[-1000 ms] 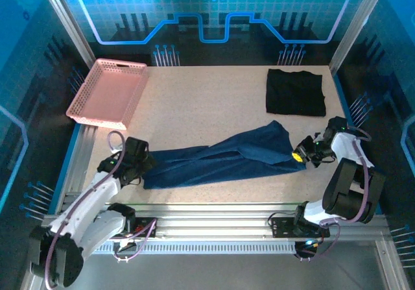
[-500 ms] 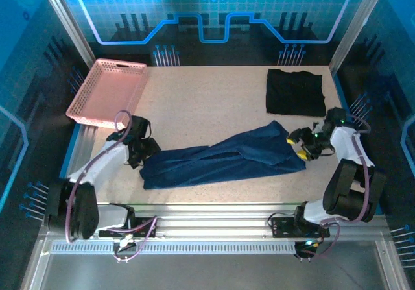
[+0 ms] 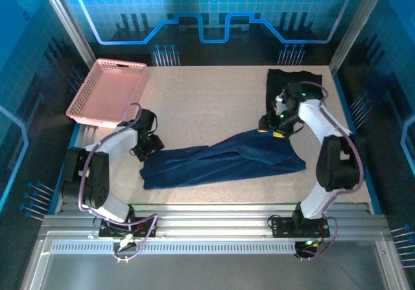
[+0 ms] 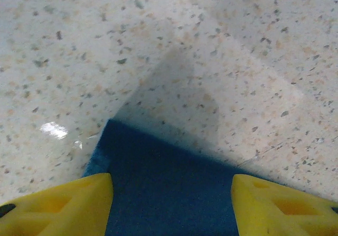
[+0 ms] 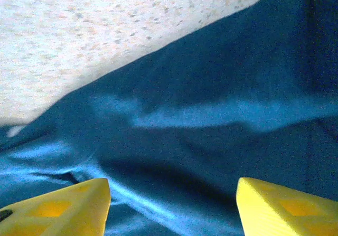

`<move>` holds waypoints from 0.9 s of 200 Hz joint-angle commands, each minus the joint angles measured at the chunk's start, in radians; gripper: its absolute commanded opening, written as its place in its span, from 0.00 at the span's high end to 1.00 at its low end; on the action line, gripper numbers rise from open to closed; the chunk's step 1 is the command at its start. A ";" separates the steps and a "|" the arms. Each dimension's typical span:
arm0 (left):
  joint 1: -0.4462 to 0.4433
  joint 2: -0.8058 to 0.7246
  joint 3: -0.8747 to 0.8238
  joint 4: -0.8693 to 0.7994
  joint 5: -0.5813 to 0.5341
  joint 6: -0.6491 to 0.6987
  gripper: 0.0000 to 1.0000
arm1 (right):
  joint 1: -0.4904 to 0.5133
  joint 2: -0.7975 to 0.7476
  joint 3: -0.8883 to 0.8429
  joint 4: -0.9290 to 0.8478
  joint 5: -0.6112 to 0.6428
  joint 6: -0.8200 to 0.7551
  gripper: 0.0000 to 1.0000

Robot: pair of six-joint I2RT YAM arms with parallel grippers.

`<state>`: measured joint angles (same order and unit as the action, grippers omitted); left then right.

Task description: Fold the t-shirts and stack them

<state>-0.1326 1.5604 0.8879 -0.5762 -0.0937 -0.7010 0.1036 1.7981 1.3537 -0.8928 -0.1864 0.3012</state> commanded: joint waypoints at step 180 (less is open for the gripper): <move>0.161 0.050 0.009 0.166 0.207 0.029 0.87 | -0.164 0.159 0.025 0.202 0.058 0.231 0.99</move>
<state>0.0315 1.6154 0.8753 -0.4641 0.0231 -0.6735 -0.0528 1.9469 1.3808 -0.7155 -0.0517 0.5053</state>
